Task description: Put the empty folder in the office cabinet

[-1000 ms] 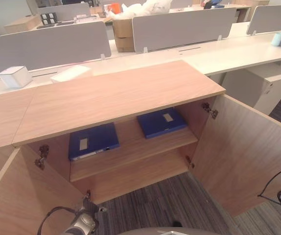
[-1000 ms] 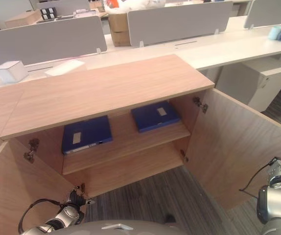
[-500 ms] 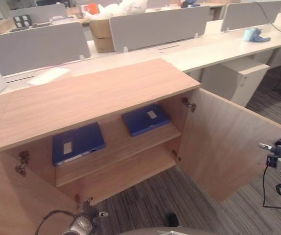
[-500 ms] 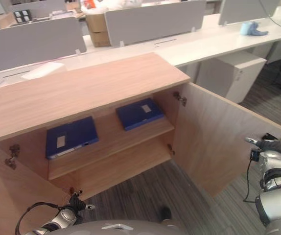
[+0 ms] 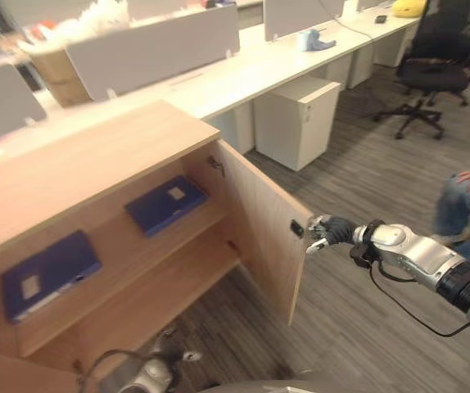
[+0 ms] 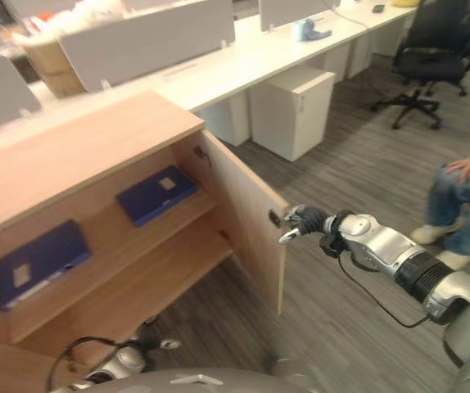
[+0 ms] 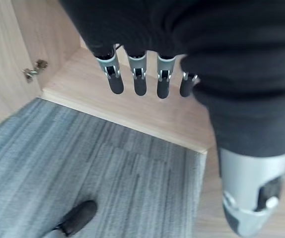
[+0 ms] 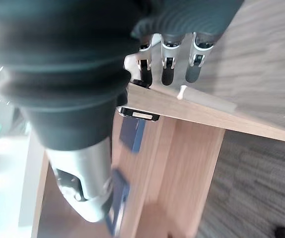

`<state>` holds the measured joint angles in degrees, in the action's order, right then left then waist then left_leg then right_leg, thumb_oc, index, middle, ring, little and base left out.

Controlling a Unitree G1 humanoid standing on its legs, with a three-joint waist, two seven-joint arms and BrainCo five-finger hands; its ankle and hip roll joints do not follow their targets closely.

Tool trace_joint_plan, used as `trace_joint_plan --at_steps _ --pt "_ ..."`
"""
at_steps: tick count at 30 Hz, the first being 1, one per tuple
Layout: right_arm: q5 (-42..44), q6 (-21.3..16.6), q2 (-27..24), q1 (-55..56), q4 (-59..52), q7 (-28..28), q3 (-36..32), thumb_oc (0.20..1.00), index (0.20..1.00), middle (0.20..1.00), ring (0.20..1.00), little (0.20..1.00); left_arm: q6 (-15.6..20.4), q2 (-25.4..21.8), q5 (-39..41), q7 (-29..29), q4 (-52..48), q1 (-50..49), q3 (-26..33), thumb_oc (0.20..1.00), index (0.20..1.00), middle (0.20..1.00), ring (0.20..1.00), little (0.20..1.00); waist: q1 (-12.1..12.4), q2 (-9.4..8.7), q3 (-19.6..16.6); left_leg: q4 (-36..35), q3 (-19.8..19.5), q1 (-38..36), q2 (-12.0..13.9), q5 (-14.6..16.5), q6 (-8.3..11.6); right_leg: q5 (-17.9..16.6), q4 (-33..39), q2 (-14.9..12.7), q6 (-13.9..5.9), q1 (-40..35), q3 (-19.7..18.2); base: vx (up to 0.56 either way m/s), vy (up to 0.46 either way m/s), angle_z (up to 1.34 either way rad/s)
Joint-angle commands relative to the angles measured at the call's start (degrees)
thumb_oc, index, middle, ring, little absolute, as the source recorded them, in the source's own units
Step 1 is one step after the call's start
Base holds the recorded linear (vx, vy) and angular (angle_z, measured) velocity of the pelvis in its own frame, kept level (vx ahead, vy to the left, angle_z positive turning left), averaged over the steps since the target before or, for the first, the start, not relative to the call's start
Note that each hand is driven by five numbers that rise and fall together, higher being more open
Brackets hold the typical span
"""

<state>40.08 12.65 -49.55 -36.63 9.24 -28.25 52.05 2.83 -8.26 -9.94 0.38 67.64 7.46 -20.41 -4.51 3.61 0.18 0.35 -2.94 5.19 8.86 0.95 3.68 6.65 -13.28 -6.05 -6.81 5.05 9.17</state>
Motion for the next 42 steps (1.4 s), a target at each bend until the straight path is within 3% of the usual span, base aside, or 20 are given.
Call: trace_joint_plan --at_steps 1,4,5,10,12,19,22,24,28,32,33,34,35,36,42 --pt "6.09 -9.01 17.02 -12.42 -1.33 -4.00 -3.24 1.000 1.000 1.000 1.000 1.000 0.21 -6.66 -1.68 1.00 0.15 -0.41 -3.66 1.000 1.000 1.000 1.000 1.000 7.22 -5.66 -1.51 -5.35 6.53 -9.24 -8.56 1.53 -2.26 -9.56 15.78 -5.50 -2.51 -5.17 -0.90 0.00 -0.029 1.33" --pt "6.73 -7.80 20.05 -12.97 -4.84 -4.98 -0.64 1.000 1.000 1.000 1.000 1.000 0.19 -6.45 -1.88 1.13 0.15 0.14 -4.17 1.000 1.000 1.000 1.000 1.000 7.43 -5.73 -1.53 -5.35 6.54 -9.28 -8.45 1.62 -2.25 -9.44 15.69 -5.43 -2.43 -5.15 -0.86 0.00 -0.017 0.98" --pt "7.81 -6.75 23.39 -13.90 -7.89 -5.77 1.84 1.000 1.000 1.000 1.000 1.000 0.22 -6.27 -1.99 1.49 -0.12 0.74 -4.77 1.000 1.000 1.000 1.000 1.000 7.63 -5.82 -1.51 -5.35 6.49 -9.33 -8.31 1.62 -2.27 -9.33 15.59 -5.31 -2.25 -5.18 -0.74 0.00 -0.017 0.94" --pt "9.70 -8.09 30.67 -14.20 -8.02 -3.96 3.17 1.000 1.000 1.000 1.000 1.000 0.30 -5.52 -1.90 2.66 -1.88 1.96 -6.62 1.000 1.000 1.000 1.000 1.000 8.20 -6.25 -1.97 -5.35 6.21 -9.33 -8.04 1.63 -2.18 -9.09 15.81 -5.06 -1.88 -5.61 -0.32 0.01 -0.008 0.47" --pt "9.40 -8.78 31.25 -13.07 -7.42 -3.13 2.42 1.000 1.000 1.000 1.000 1.000 0.34 -5.23 -1.86 2.84 -2.45 2.08 -6.96 1.000 1.000 1.000 1.000 1.000 8.30 -6.38 -2.01 -5.35 6.10 -9.30 -8.00 1.64 -2.17 -9.00 15.92 -5.02 -1.78 -5.73 -0.28 0.00 0.002 0.22" --pt "4.78 -10.09 26.41 -3.02 0.31 0.84 -2.92 1.000 1.000 1.000 1.000 1.000 0.66 -5.80 -1.59 3.92 -5.62 2.21 -5.71 1.000 1.000 1.000 1.000 1.000 8.26 -6.41 -1.34 -5.35 4.85 -8.15 -8.18 1.13 -2.16 -8.72 15.70 -5.18 -1.96 -5.38 -0.35 -0.01 0.001 0.08" --pt "-0.27 -10.26 21.58 5.14 9.17 3.49 -8.78 1.000 1.000 1.000 1.000 1.000 1.40 -10.17 0.19 4.57 -13.93 2.36 -3.33 1.000 1.000 1.000 1.000 1.000 7.82 -6.08 0.54 -5.35 2.86 -5.69 -8.43 0.13 -2.34 -7.46 13.21 -4.34 -2.55 -3.21 -6.63 -0.10 -0.013 0.17" --pt "-2.80 -11.21 20.55 9.39 16.08 5.83 -12.91 1.000 1.000 1.000 1.000 1.000 2.04 -13.88 -0.44 4.97 -21.60 0.52 -1.48 1.000 1.000 1.000 1.000 1.000 8.58 -5.79 1.22 -5.35 1.95 -4.88 -8.77 -0.42 -2.50 -7.11 12.40 -4.20 -2.46 -2.51 -7.67 -0.05 -0.027 1.04" --pt "-11.02 -11.15 22.81 18.99 35.43 11.92 -26.07 1.000 1.000 1.000 1.000 1.000 2.83 -24.45 -1.04 6.90 -46.51 -11.28 12.48 1.000 1.000 1.000 1.000 1.000 11.02 -5.70 2.06 -5.35 -2.49 -5.33 -9.63 -0.73 -2.68 -4.79 12.09 -2.67 -1.73 -4.04 -7.23 0.04 -0.071 0.44" --pt "-11.06 -11.23 23.00 18.93 35.55 11.91 -25.97 1.000 1.000 1.000 1.000 1.000 2.63 -24.59 -1.05 6.74 -46.91 -11.62 12.77 1.000 1.000 1.000 1.000 1.000 10.83 -5.84 1.89 -5.35 -2.54 -5.09 -9.66 -0.93 -2.67 -5.02 12.23 -2.70 -1.73 -3.89 -7.18 0.05 -0.076 0.45" --pt "-21.91 -7.83 29.29 20.61 62.17 19.77 -41.87 1.000 1.000 1.000 1.000 1.000 2.34 -27.82 -1.79 13.83 -59.45 -24.81 36.62 1.000 1.000 1.000 1.000 1.000 16.09 -5.35 1.51 -5.35 -7.51 -6.21 -9.72 -0.41 -1.91 -3.48 13.27 -1.62 -0.43 -7.51 -2.34 0.23 -0.369 0.06" --pt "-24.08 -6.85 30.27 20.58 68.73 21.64 -45.86 1.000 1.000 1.000 1.000 1.000 1.67 -27.94 -3.45 16.63 -62.03 -27.52 43.73 1.000 1.000 1.000 1.000 1.000 17.26 -5.41 1.35 -5.29 -8.99 -6.32 -9.64 -0.45 -1.49 -3.01 13.72 -1.24 0.05 -8.51 -0.42 0.21 -0.368 -0.02" --pt "-24.21 -7.13 30.66 20.12 69.22 21.62 -45.64 1.000 1.000 1.000 1.000 1.000 1.22 -27.71 -3.56 16.27 -63.07 -28.26 44.61 1.000 1.000 1.000 1.000 1.000 16.45 -5.68 1.38 -5.32 -9.46 -6.04 -9.76 -0.90 -1.45 -3.35 13.99 -1.32 0.05 -8.56 0.06 0.09 -0.192 0.42" --pt "-25.81 -6.46 30.57 20.97 73.40 23.20 -48.19 1.000 1.000 1.000 1.000 1.000 0.48 -28.01 -4.83 18.55 -63.61 -29.01 49.20 1.000 1.000 1.000 1.000 1.000 17.77 -5.56 1.32 -5.26 -10.62 -6.16 -9.60 -0.81 -1.09 -2.83 14.40 -0.93 0.45 -9.52 1.66 0.03 -0.095 1.09" --pt "-25.92 -6.45 31.96 25.54 74.97 24.03 -51.49 1.000 1.000 1.000 1.000 1.000 -1.80 -26.18 -4.80 21.35 -60.89 -31.44 54.96 1.000 1.000 1.000 1.000 1.000 19.56 -5.06 1.73 -4.87 -13.93 -5.80 -9.01 -1.40 -0.02 -1.38 15.68 0.29 1.64 -11.52 5.20 0.04 -0.120 0.83"
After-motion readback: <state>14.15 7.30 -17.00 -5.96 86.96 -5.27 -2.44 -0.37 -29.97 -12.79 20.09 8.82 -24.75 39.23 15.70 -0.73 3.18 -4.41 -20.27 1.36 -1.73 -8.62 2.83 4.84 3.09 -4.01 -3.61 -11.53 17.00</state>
